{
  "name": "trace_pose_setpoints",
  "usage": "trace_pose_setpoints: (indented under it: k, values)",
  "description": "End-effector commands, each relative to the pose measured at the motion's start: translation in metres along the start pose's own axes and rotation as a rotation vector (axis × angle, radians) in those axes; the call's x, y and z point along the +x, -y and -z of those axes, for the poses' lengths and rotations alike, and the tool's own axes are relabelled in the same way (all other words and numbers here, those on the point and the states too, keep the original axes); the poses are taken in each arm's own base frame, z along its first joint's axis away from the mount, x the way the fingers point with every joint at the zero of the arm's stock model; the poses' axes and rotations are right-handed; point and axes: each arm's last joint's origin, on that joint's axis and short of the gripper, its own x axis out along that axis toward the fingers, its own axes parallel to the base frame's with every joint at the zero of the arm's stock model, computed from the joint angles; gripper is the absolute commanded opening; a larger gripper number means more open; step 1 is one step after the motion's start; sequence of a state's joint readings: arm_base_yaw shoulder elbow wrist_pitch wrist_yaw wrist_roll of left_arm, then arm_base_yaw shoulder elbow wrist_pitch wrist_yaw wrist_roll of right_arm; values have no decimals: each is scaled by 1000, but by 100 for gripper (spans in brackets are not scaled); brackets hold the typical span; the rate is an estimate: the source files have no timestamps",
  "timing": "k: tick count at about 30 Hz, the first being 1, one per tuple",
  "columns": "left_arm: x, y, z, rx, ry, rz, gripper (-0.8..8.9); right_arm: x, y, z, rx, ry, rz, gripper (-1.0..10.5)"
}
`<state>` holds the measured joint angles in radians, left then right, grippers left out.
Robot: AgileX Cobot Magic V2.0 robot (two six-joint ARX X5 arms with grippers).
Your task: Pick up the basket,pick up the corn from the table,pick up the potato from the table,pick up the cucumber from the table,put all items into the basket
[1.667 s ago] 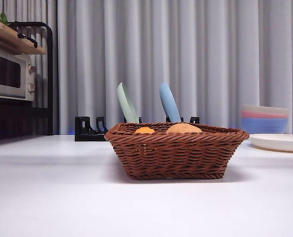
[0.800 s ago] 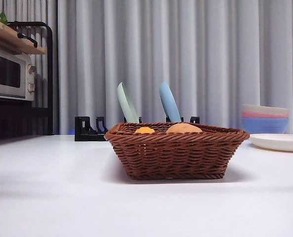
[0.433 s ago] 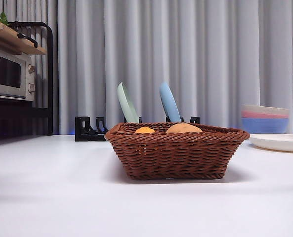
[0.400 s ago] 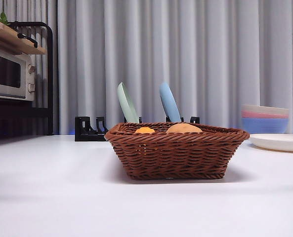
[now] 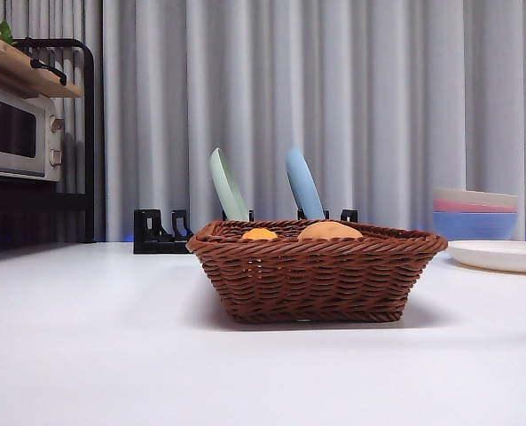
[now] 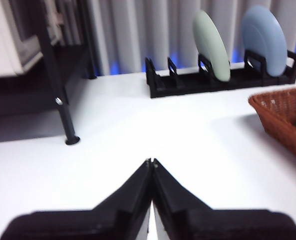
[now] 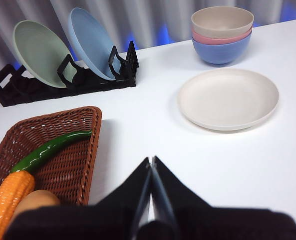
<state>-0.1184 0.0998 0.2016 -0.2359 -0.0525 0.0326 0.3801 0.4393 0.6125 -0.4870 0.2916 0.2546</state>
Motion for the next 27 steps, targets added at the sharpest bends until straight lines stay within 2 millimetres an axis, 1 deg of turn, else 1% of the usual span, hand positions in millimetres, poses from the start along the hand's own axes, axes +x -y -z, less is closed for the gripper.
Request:
trace_pose_setpoints:
  k: [1, 4, 12, 27]
  values:
    - [4, 0, 17, -6, 12, -6, -3, 0, 0, 1, 9, 2, 2, 1]
    - [7, -1, 31, -7, -7, -21, -3, 0, 0, 1, 9, 2, 2, 1]
    - [12, -3, 54, -10, -54, -45, -3, 0, 0, 1, 9, 2, 2, 1]
    - [13, -3, 53, -13, -49, -45, -3, 0, 0, 1, 9, 1, 2, 1]
